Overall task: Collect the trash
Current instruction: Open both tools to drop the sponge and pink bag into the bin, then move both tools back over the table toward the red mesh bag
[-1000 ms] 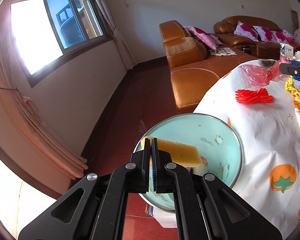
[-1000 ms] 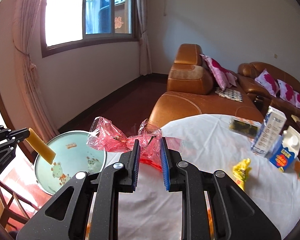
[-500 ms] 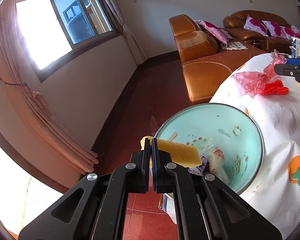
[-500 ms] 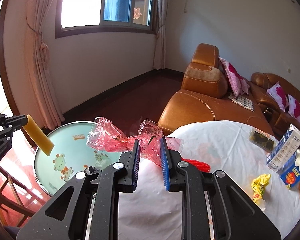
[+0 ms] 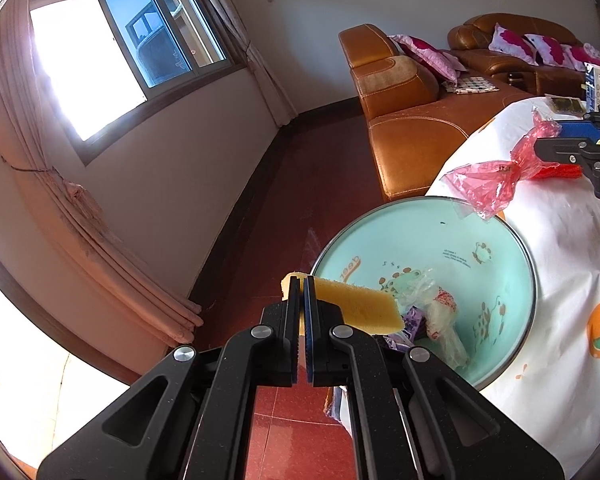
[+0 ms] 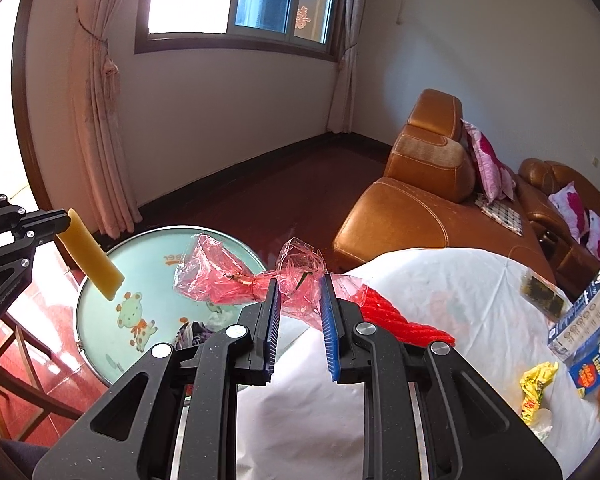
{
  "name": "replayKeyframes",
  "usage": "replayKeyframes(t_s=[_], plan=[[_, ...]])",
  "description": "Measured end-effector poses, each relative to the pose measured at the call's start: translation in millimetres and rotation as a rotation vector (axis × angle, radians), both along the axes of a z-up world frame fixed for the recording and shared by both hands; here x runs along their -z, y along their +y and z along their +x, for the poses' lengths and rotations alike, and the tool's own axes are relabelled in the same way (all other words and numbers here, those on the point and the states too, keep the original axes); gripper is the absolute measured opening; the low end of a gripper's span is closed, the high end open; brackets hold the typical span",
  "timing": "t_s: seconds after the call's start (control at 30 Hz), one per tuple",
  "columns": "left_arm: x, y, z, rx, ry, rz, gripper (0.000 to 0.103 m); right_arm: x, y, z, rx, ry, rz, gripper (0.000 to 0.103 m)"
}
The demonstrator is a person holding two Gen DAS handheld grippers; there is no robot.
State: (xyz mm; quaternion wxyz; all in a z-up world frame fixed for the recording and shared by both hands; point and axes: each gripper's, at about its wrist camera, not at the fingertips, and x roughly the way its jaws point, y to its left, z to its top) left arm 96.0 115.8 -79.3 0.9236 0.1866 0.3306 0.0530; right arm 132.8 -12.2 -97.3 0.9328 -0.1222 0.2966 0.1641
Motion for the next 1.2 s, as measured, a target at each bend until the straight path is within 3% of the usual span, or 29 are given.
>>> replayKeyframes(t_s=[0.17, 0.3, 0.33, 0.4, 0.47, 0.53, 0.6, 0.77, 0.87, 1.2], plan=[[1.9, -1.8, 0.3, 0.012, 0.009, -0.012, 0.002, 3.4, 7.3, 1.0, -0.031, 0.017, 0.004, 0.023], [5.8, -3.1, 0.7, 0.023, 0.020, -0.033, 0.007, 9.2, 12.2, 1.6, -0.062, 0.039, 0.018, 0.047], [6.9, -4.0, 0.9, 0.027, 0.024, -0.035, 0.010, 10.8, 13.3, 1.5, -0.063, 0.042, 0.019, 0.049], [9.3, -5.9, 0.0, 0.034, 0.024, -0.039, 0.032, 13.6, 13.3, 1.1, -0.059, 0.047, 0.021, 0.052], [10.8, -7.7, -0.6, 0.047, 0.027, -0.049, 0.035, 14.8, 10.5, 1.0, -0.055, 0.054, 0.032, 0.057], [12.4, -9.7, -0.5, 0.056, 0.031, -0.053, 0.036, 14.8, 7.4, -0.4, -0.047, 0.051, 0.034, 0.059], [14.2, -11.2, -0.6, 0.056, 0.031, -0.052, 0.044, 13.2, 3.8, -1.6, -0.037, 0.051, 0.041, 0.060], [16.2, -13.7, -0.4, 0.058, 0.036, -0.058, 0.047, 3.1, -13.1, -15.6, 0.008, 0.038, 0.045, 0.061], [16.8, -16.4, -0.8, 0.059, 0.037, -0.061, 0.059, -6.7, -45.6, -33.7, 0.073, 0.021, 0.065, 0.061], [25.1, -70.5, -5.3, 0.177, 0.064, -0.055, 0.060, -14.3, -186.0, -93.2, 0.401, -0.026, 0.103, 0.068]])
